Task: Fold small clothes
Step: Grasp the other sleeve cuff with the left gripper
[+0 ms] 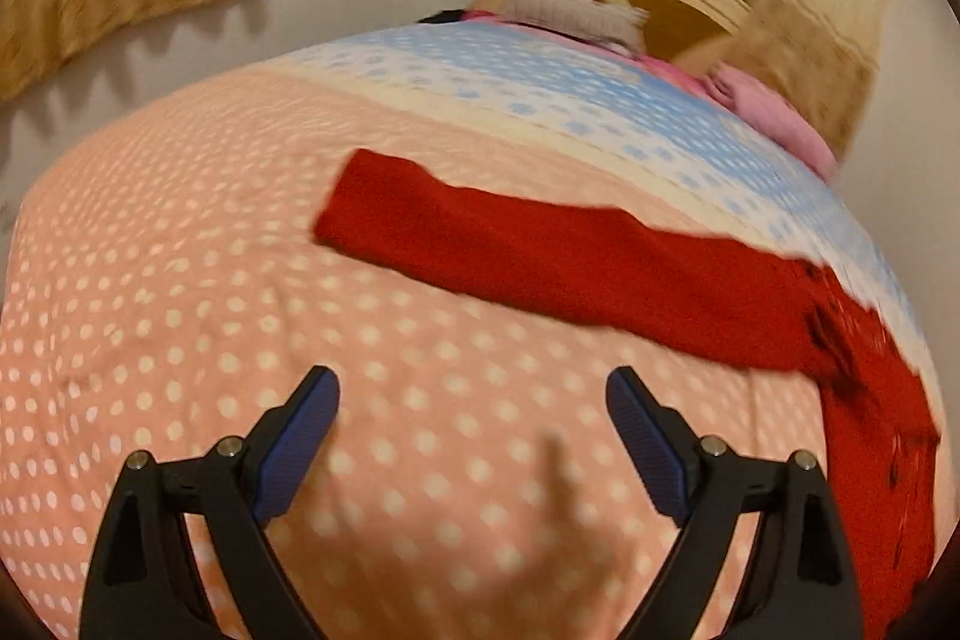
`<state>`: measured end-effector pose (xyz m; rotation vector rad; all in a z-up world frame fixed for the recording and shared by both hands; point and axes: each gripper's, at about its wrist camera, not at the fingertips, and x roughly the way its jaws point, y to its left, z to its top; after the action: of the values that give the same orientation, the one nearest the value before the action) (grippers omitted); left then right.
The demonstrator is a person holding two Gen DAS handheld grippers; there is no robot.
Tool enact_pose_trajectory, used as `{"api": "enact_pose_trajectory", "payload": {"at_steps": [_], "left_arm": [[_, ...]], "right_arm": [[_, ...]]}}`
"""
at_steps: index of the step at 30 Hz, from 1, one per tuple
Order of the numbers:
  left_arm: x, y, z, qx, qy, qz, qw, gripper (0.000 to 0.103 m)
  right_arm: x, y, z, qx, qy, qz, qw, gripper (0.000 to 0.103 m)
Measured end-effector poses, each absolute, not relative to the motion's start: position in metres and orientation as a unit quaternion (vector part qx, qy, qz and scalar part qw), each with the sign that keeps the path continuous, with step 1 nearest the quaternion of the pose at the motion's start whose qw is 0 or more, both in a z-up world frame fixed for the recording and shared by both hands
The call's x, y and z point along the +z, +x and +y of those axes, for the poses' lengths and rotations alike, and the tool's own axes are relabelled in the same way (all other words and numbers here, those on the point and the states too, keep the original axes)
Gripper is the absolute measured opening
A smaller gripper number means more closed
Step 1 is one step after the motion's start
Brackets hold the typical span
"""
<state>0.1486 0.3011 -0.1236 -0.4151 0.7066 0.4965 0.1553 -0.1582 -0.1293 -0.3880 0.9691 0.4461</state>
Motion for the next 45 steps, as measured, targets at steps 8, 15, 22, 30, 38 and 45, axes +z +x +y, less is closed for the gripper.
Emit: {"api": "enact_pose_trajectory", "payload": {"at_steps": [8, 15, 22, 30, 38, 45], "left_arm": [[-0.126, 0.161, 0.328, 0.254, -0.248, 0.333, 0.874, 0.091], [-0.129, 0.169, 0.359, 0.236, -0.333, 0.31, 0.859, 0.081], [-0.136, 0.176, 0.382, 0.224, -0.392, 0.291, 0.843, 0.075], [-0.148, 0.181, 0.392, 0.221, -0.416, 0.281, 0.836, 0.067], [-0.153, 0.188, 0.4, 0.235, -0.405, 0.262, 0.844, 0.062], [-0.158, 0.185, 0.406, 0.233, -0.423, 0.274, 0.832, 0.008]], "right_arm": [[-0.122, 0.168, -0.123, 0.243, -0.192, 0.432, 0.847, 0.062], [-0.109, 0.191, -0.104, 0.273, -0.159, 0.41, 0.856, 0.062], [-0.112, 0.218, -0.082, 0.283, -0.12, 0.397, 0.865, 0.062], [-0.129, 0.221, -0.066, 0.285, -0.11, 0.395, 0.867, 0.063], [-0.137, 0.221, -0.072, 0.282, -0.093, 0.384, 0.874, 0.066], [-0.14, 0.216, -0.07, 0.281, -0.106, 0.375, 0.877, 0.072]]}}
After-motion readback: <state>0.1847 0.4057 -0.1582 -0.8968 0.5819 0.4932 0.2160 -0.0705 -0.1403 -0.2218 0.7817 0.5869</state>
